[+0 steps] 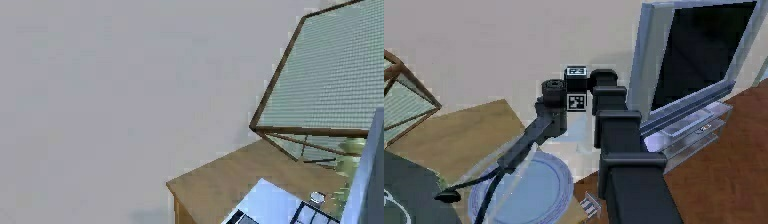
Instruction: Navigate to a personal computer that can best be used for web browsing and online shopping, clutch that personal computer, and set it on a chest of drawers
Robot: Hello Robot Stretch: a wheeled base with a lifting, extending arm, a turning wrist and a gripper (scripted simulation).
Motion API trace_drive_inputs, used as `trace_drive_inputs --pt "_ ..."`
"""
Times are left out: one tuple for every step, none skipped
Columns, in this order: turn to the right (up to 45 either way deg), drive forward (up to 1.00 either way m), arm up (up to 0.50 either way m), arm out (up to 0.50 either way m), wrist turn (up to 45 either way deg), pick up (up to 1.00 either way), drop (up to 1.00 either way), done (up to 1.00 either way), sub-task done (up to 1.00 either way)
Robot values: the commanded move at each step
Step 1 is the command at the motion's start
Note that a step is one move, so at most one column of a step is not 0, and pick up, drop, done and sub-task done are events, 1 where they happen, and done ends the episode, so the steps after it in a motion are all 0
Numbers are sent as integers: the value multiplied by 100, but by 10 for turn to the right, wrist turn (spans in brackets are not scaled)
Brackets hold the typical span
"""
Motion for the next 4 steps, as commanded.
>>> trace_drive_inputs --pt "0 0 0 0 390 0 0 0 0" --pt "0 0 -12 0 0 0 0 0 0" --pt "0 0 0 0 0 0 100 0 0" --pt "0 0 0 -10 0 0 0 0 0"
